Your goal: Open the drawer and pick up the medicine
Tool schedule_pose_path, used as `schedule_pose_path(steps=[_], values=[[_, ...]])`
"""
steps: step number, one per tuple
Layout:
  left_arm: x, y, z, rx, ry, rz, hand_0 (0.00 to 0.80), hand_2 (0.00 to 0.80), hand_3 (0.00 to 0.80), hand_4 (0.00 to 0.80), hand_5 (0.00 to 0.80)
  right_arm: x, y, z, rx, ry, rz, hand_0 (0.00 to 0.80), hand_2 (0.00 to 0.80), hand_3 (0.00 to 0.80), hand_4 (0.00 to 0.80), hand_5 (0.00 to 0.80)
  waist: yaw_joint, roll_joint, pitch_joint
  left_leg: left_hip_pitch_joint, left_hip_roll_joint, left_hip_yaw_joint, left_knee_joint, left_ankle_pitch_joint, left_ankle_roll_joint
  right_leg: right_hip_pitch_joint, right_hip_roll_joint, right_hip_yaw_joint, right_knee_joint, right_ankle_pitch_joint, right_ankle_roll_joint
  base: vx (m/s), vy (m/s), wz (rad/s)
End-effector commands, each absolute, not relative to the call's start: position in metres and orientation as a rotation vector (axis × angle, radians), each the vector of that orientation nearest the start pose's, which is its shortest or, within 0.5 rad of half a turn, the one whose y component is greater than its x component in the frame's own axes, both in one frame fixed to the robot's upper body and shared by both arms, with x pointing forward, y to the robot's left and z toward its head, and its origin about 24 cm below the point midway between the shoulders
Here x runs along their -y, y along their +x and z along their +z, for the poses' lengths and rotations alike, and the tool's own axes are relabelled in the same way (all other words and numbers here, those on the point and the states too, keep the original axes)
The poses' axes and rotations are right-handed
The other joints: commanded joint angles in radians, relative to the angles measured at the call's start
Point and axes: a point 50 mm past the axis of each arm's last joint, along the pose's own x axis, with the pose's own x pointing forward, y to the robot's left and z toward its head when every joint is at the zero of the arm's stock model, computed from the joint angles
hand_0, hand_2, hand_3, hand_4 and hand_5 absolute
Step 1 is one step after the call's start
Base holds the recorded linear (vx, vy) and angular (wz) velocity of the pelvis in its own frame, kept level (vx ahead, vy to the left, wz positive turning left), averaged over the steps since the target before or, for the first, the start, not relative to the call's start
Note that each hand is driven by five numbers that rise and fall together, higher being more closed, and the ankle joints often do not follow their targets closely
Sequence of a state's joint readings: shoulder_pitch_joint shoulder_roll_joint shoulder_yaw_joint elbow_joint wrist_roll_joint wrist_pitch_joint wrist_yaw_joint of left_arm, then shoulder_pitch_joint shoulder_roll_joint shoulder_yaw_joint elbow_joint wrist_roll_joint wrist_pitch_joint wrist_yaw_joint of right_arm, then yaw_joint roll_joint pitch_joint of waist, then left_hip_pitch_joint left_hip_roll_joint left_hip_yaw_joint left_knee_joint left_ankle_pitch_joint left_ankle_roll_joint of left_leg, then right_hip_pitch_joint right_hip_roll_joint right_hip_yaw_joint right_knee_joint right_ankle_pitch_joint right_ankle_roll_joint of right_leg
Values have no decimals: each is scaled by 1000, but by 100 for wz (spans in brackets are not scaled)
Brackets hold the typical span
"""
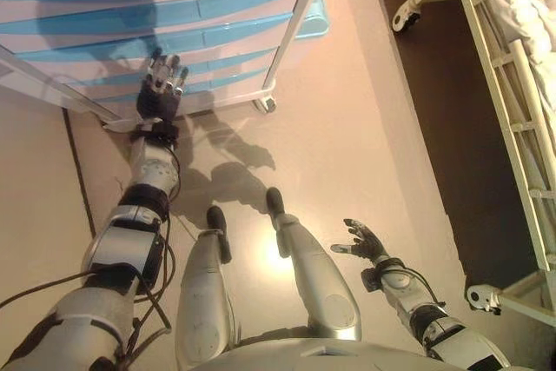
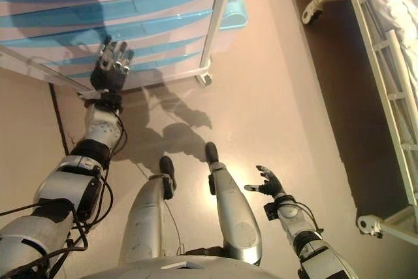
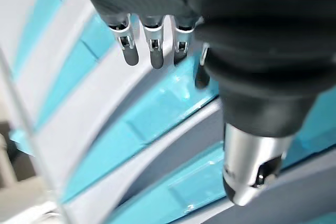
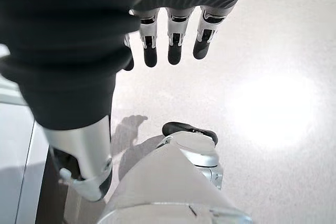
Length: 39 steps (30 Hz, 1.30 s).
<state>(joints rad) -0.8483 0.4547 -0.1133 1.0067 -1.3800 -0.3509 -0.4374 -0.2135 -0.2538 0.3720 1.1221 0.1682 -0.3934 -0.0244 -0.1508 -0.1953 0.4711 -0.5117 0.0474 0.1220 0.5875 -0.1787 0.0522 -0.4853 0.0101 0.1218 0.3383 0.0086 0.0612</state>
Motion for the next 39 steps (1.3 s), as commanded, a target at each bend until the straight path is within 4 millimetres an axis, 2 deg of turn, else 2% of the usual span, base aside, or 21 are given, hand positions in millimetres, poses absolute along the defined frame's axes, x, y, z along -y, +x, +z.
schedule_pose_path(steps=[1,8,10,13,14,16,19,24,28,29,33,35,37,39], values=[[-264,384,197,663,-833,-111,0,0,0,0,0,196,188,-114,-584,-295,147,0,0,0,0,0,-11,0,-49,-27,-46,-4,35,-69,31,-14,-16,-15,14,35,-24,0,0,0],[-282,383,235,843,-976,-118,0,0,0,0,0,192,176,-119,-597,-281,175,0,0,0,0,0,-31,-17,-51,-34,-43,-11,76,-96,34,-18,-9,-16,45,19,-31,56,-38,-2],[-285,382,249,903,-1022,-157,0,0,0,0,0,188,171,-121,-603,-277,190,0,0,0,0,0,-32,-27,-50,-36,-41,-15,80,-101,34,-17,-5,-17,44,19,-33,46,-80,-4],[-279,380,267,983,-1020,-274,0,0,0,0,0,184,169,-122,-605,-275,207,0,0,0,0,0,-32,-34,-49,-35,-41,-18,73,-100,33,-14,0,-16,37,20,-35,22,-60,-1],[-274,377,274,1041,-1007,-367,794,794,794,794,794,182,169,-122,-604,-277,215,0,0,0,0,0,-33,-35,-48,-33,-40,-17,67,-98,33,-13,2,-16,35,19,-35,10,-41,0],[-259,373,283,1127,-970,-561,800,800,800,800,800,181,170,-122,-601,-278,224,0,0,0,0,0,-32,-36,-45,-31,-41,-18,59,-95,31,-10,5,-14,29,19,-37,1,-32,4],[-223,364,295,1184,-926,-885,800,800,800,800,800,179,173,-120,-595,-282,238,0,0,0,0,0,-22,-36,-39,-25,-45,-25,46,-89,30,-2,10,-13,24,18,-42,0,-10,0],[-172,349,296,1177,-865,-1276,800,800,800,800,800,180,182,-116,-580,-304,250,0,0,0,0,0,-6,-24,-28,-11,-53,-39,22,-72,27,17,13,-14,19,14,-50,-5,-2,3],[-138,336,278,1109,-878,-1456,800,800,800,800,800,182,191,-111,-559,-315,237,0,0,0,0,0,17,-8,-16,-5,-65,-56,7,-59,24,28,13,-25,30,-2,-62,-41,-5,12],[-124,330,263,1068,-896,-1496,800,800,800,800,800,183,196,-109,-549,-321,225,0,0,0,0,0,32,4,-9,-4,-72,-66,2,-52,21,31,11,-33,45,-14,-68,-60,5,12],[-103,314,226,950,-1022,-1542,800,800,800,800,800,187,203,-105,-535,-350,197,0,0,0,0,0,66,40,3,3,-90,-90,-7,-37,18,30,8,-57,116,-63,-90,-61,22,22],[-92,301,187,838,-1152,-1547,800,800,800,800,800,193,208,-102,-530,-376,171,0,0,0,0,0,95,70,11,9,-106,-111,-1,-29,15,29,-1,-82,174,-99,-106,-55,43,36],[-86,292,159,770,-1313,-1501,800,800,800,800,800,198,212,-99,-521,-407,164,0,0,0,0,0,117,92,15,14,-119,-126,13,-30,15,26,-10,-102,221,-127,-115,-50,48,48],[-84,285,133,723,-1404,-1452,800,800,800,800,800,202,215,-98,-520,-422,149,0,0,0,0,0,137,107,17,20,-128,-137,29,-35,16,28,-20,-120,264,-154,-122,-13,33,36]])
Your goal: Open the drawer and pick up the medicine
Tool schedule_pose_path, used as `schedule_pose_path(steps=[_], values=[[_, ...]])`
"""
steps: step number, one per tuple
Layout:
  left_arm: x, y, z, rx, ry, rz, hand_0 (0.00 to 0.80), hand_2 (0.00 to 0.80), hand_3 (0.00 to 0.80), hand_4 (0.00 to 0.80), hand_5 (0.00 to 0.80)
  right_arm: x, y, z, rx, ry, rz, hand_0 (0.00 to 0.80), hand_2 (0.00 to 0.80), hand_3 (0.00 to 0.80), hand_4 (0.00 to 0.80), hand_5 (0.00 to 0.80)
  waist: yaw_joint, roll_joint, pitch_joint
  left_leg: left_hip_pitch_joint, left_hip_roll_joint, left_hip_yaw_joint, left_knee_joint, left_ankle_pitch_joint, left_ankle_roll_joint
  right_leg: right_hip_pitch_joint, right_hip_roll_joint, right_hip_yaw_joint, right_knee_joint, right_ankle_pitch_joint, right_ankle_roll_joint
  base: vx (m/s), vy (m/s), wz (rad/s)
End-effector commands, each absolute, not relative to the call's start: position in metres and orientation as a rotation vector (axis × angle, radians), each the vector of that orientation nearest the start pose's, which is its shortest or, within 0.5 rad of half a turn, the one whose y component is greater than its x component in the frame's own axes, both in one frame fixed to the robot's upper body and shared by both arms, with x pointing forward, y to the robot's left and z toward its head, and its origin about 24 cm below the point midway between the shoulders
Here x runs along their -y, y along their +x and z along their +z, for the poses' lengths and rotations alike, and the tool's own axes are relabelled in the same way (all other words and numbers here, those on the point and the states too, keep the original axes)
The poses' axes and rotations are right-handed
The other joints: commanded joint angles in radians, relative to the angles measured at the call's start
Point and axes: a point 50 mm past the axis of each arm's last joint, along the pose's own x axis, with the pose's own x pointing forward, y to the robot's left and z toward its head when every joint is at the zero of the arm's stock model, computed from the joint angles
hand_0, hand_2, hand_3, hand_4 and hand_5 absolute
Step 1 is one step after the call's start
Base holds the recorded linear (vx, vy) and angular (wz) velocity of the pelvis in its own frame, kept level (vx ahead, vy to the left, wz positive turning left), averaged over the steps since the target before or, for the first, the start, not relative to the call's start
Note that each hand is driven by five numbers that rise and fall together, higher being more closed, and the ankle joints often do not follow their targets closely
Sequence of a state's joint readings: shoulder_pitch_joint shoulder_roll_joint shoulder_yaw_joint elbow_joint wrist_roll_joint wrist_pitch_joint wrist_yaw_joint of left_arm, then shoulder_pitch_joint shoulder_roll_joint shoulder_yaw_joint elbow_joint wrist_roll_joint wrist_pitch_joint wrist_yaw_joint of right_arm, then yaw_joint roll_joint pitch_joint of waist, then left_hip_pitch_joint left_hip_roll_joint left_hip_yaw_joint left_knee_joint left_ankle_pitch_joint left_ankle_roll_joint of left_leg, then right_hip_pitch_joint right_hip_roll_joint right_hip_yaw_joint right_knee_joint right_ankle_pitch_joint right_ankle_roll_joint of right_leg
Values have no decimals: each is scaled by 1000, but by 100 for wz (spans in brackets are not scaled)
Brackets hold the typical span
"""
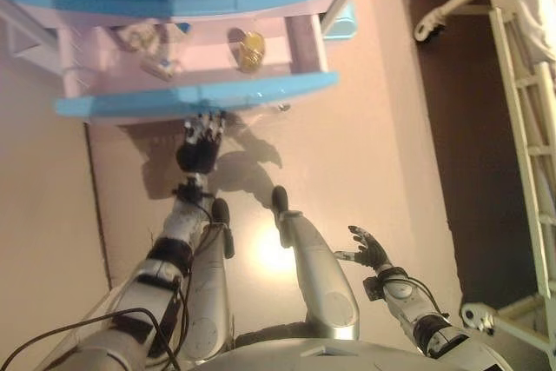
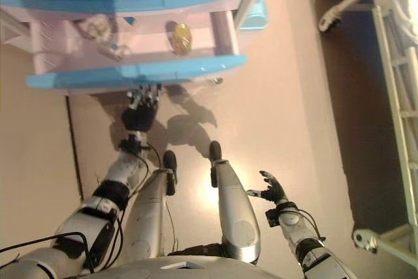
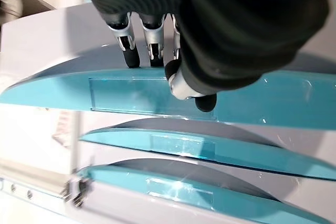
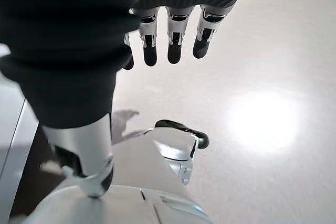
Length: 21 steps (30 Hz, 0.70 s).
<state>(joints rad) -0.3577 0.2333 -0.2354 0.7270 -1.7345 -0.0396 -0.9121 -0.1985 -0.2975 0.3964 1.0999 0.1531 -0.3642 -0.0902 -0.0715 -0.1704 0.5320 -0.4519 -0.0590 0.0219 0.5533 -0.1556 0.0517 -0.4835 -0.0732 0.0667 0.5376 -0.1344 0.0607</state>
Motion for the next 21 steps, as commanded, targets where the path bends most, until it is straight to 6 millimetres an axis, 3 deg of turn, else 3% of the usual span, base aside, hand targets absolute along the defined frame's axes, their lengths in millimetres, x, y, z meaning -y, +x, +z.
schedule_pose_path(steps=[1,4,8,13,21], values=[[-86,277,108,691,-1492,-1408,800,800,800,800,800,207,218,-96,-525,-430,135,0,0,0,0,0,74,93,-42,-31,-28,-46,73,-61,15,31,53,-81,92,-27,-126,3,23,22],[-96,266,72,629,-1622,-1319,800,800,800,800,800,215,222,-93,-527,-474,137,0,0,0,0,0,98,115,-42,-22,-31,-60,74,-45,9,37,40,-104,131,-51,-137,-14,8,31],[-111,235,20,462,-1681,-1230,800,800,800,800,800,223,237,-83,-507,-501,120,0,0,0,0,0,136,151,-28,-12,-18,-72,33,-4,-4,39,32,-152,181,-88,-151,-81,-21,42],[-131,207,-20,323,-1706,-1081,800,800,800,800,800,230,254,-71,-482,-508,55,0,0,0,0,0,167,190,-17,-19,-10,-79,3,27,-12,27,23,-200,224,-116,-161,-105,-22,29],[-154,147,-78,15,-1656,-755,800,800,800,800,800,247,239,-79,-528,-490,-34,0,0,0,0,0,198,222,-37,-16,-27,-87,9,37,-3,33,-2,-236,253,-133,-162,-3,4,20]])
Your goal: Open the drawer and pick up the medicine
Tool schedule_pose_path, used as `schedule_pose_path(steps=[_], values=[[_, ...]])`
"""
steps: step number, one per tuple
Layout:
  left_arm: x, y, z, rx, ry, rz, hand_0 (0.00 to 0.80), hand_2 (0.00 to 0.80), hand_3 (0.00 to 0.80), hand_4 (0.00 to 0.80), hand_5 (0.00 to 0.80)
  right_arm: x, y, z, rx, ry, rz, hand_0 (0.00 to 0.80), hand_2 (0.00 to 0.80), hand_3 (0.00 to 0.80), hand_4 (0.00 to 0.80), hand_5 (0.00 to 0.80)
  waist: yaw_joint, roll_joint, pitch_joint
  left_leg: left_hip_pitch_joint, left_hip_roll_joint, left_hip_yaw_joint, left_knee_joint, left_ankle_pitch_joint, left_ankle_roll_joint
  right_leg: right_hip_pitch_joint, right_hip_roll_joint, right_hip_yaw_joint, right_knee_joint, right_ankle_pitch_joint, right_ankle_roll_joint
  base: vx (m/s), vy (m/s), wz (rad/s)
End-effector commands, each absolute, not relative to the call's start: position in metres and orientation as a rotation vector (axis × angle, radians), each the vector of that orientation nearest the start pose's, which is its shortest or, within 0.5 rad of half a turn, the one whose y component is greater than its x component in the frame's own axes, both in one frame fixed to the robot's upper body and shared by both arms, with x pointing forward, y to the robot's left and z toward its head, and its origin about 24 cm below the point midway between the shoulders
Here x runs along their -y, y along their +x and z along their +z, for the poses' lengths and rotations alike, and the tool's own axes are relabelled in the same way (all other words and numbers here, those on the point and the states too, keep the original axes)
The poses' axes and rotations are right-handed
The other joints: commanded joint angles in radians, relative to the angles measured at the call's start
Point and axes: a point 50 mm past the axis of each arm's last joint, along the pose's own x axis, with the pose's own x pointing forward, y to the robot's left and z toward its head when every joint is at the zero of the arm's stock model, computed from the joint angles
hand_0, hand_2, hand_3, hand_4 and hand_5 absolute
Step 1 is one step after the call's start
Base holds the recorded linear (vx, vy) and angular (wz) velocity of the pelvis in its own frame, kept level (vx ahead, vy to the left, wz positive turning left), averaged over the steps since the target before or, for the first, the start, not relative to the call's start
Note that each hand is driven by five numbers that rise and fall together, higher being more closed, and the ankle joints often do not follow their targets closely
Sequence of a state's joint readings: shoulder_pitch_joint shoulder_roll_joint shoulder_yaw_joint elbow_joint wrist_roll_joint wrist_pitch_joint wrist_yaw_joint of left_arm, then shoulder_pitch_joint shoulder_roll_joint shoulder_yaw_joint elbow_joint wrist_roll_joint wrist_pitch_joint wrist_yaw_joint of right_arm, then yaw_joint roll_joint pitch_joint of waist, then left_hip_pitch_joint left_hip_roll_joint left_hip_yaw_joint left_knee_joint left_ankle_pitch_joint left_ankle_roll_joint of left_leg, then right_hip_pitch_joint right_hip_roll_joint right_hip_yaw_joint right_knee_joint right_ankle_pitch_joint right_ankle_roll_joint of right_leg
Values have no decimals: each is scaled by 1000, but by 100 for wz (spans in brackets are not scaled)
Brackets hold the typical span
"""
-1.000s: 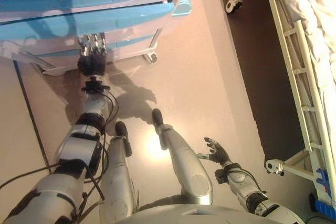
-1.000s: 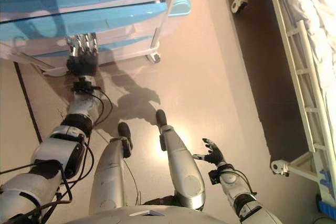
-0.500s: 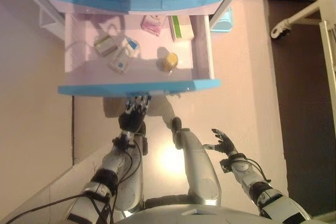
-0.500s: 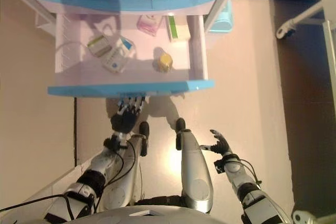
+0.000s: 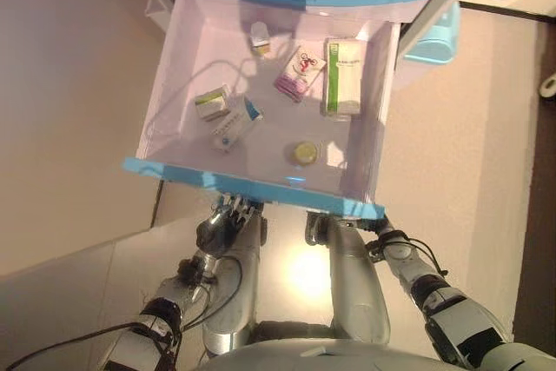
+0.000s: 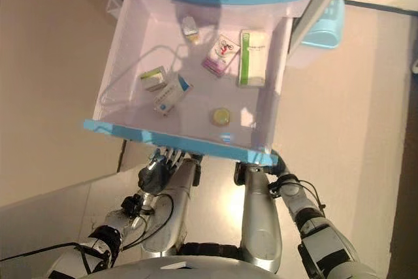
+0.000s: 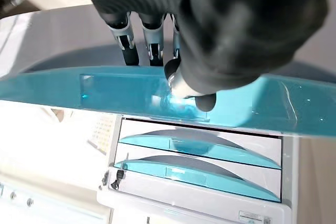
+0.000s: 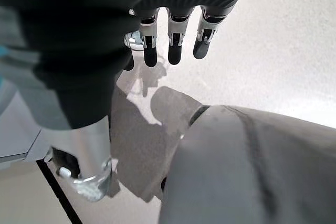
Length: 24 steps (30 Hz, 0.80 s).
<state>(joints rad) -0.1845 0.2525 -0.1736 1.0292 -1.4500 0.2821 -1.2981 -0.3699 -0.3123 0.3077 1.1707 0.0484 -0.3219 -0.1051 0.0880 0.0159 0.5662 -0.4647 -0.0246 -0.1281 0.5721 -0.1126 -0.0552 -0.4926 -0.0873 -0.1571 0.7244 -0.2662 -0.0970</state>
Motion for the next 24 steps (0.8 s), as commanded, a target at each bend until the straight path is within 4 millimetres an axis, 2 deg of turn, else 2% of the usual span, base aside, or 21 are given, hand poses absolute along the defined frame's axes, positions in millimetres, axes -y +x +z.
schedule_pose_path(steps=[1,6,7,8,9,14,18,21,24], values=[[-158,138,-86,-41,-1641,-678,800,800,800,800,800,250,234,-82,-545,-486,-44,0,0,0,0,0,41,36,-79,4,-66,62,-12,-7,106,50,9,-14,60,1,-3,73,46,6],[-176,120,-108,-161,-1569,-361,800,800,800,800,800,252,213,-95,-609,-469,-41,0,0,0,0,0,34,27,-120,62,-68,64,-60,5,110,95,11,0,0,26,18,109,64,4],[-180,118,-112,-192,-1534,-290,765,765,765,765,765,252,208,-98,-622,-466,-37,0,0,0,0,0,30,24,-130,77,-67,66,-75,9,110,108,12,5,-23,36,24,97,59,-10],[-182,118,-114,-211,-1519,-257,574,574,574,574,574,252,206,-99,-629,-466,-34,0,0,0,0,0,28,22,-135,83,-67,67,-82,13,111,114,12,7,-33,41,27,113,63,-14],[-186,116,-119,-261,-1479,-181,0,0,0,0,0,250,200,-104,-649,-462,-30,0,0,0,0,0,22,15,-151,105,-68,71,-105,16,111,134,9,13,-71,59,39,118,63,-14],[-213,114,-134,-437,-1194,103,0,0,0,0,0,255,178,-117,-754,-483,-39,0,0,0,0,0,-1,-6,-214,179,-74,80,-179,26,111,202,2,40,-196,122,77,120,59,-12],[-239,103,-146,-692,-782,347,0,0,0,0,0,260,157,-128,-851,-478,-108,0,0,0,0,0,-17,-19,-276,264,-88,82,-252,34,110,284,-11,58,-318,174,113,130,44,-14],[-249,98,-149,-799,-588,371,0,0,0,0,0,265,143,-133,-905,-468,-167,0,0,0,0,0,-26,-27,-322,326,-95,76,-312,39,107,347,-13,73,-405,202,130,120,24,-9],[-248,96,-151,-911,-382,310,0,0,0,0,0,269,129,-137,-955,-451,-244,0,0,0,0,0,-36,-34,-365,378,-96,75,-371,46,104,401,-8,83,-489,231,142,82,-2,-10]])
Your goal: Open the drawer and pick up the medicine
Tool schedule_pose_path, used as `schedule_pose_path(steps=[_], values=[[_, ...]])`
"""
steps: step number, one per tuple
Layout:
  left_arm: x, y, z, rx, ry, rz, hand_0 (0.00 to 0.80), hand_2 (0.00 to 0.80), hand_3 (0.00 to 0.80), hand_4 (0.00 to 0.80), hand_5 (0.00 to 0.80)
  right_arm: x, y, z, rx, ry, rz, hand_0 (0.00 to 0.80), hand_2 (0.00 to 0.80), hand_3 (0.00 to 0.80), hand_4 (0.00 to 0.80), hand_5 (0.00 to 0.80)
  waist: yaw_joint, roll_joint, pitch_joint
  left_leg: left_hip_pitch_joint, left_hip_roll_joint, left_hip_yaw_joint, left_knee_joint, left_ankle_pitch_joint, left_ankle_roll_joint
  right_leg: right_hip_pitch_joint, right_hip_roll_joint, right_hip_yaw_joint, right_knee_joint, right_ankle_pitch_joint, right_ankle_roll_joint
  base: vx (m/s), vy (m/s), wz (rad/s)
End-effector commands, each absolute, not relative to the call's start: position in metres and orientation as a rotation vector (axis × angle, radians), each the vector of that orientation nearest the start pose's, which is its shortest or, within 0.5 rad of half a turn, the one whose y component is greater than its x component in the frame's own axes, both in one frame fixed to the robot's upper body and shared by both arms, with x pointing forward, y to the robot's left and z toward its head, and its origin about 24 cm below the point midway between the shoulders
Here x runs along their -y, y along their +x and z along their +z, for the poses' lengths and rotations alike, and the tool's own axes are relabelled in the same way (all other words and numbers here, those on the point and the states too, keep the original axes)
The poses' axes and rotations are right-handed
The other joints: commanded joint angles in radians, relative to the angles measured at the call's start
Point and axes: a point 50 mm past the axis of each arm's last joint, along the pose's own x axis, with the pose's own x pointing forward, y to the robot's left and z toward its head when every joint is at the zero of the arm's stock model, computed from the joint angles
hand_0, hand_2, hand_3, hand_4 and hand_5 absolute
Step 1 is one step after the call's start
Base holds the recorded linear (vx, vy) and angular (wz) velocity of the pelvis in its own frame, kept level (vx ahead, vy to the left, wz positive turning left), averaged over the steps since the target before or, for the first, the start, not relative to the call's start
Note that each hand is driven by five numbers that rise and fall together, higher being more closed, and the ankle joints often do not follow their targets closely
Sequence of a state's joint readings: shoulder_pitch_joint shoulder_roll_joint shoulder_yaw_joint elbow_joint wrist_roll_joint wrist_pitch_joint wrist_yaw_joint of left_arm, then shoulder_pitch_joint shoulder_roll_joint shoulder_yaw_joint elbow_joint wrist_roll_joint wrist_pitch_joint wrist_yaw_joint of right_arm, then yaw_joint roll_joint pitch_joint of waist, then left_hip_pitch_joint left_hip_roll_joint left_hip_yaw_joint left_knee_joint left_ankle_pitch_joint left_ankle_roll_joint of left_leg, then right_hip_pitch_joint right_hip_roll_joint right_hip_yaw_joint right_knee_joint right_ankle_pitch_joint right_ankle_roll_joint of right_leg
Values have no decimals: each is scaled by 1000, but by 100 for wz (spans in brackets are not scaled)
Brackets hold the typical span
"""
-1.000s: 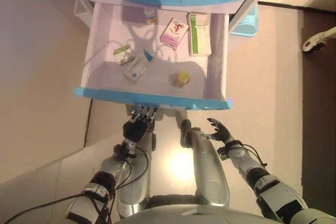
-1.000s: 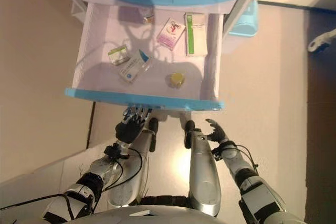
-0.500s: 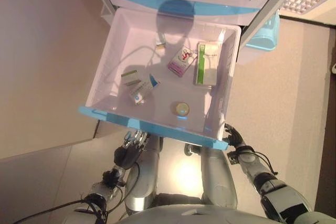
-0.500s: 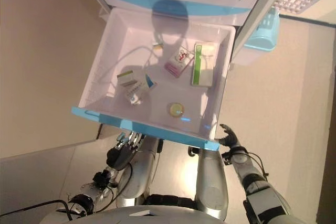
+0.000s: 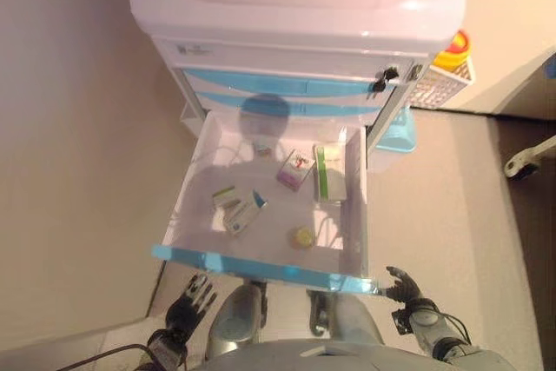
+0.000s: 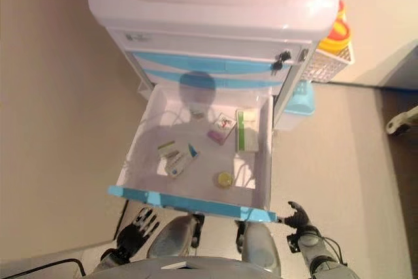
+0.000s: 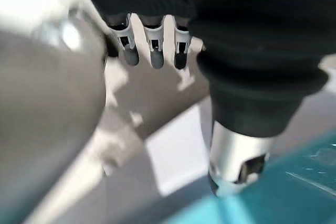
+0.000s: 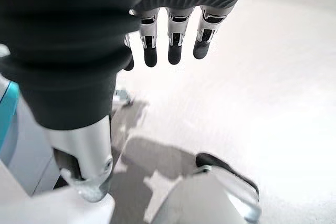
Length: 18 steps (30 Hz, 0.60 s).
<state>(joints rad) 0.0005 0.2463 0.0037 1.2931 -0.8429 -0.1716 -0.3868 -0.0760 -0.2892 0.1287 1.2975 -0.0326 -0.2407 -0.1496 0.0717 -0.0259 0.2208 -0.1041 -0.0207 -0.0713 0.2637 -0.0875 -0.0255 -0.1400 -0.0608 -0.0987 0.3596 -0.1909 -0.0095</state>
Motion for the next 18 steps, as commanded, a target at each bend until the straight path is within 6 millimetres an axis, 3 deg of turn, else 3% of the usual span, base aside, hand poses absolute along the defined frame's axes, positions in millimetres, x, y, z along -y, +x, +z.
schedule_pose_path(steps=[1,5,8,10,14,18], values=[[-248,95,-152,-947,-298,281,0,0,0,0,0,271,125,-138,-970,-452,-273,0,0,0,0,0,-23,5,-31,34,-97,20,-82,25,73,63,-32,29,-147,166,58,28,-13,-12],[-247,96,-153,-1046,8,104,0,0,0,0,0,288,121,-131,-943,-488,-441,0,0,0,0,0,-42,-5,-68,81,-81,39,-156,43,68,98,-20,42,-223,207,71,-2,-24,-17],[-248,96,-154,-1102,51,54,0,0,0,0,0,305,144,-110,-767,-549,-558,0,0,0,0,0,-57,-11,-89,121,-61,61,-219,60,66,126,-10,49,-277,237,79,2,-49,-27],[-246,93,-156,-1127,26,62,0,0,0,0,0,308,176,-84,-585,-595,-592,0,0,0,0,0,-65,-15,-98,137,-51,73,-249,65,65,136,-6,52,-302,249,82,-12,-64,-26],[-239,82,-159,-1146,12,57,0,0,0,0,0,281,238,-20,-183,-686,-458,0,0,0,0,0,-84,-20,-112,149,-42,92,-283,71,63,137,-1,64,-330,259,82,-49,-14,-16],[-237,72,-161,-1161,-32,90,0,0,0,0,0,238,268,35,126,-783,-75,0,0,0,0,0,-89,-24,-128,148,-37,106,-289,66,62,135,-6,63,-337,249,83,-31,13,-9]])
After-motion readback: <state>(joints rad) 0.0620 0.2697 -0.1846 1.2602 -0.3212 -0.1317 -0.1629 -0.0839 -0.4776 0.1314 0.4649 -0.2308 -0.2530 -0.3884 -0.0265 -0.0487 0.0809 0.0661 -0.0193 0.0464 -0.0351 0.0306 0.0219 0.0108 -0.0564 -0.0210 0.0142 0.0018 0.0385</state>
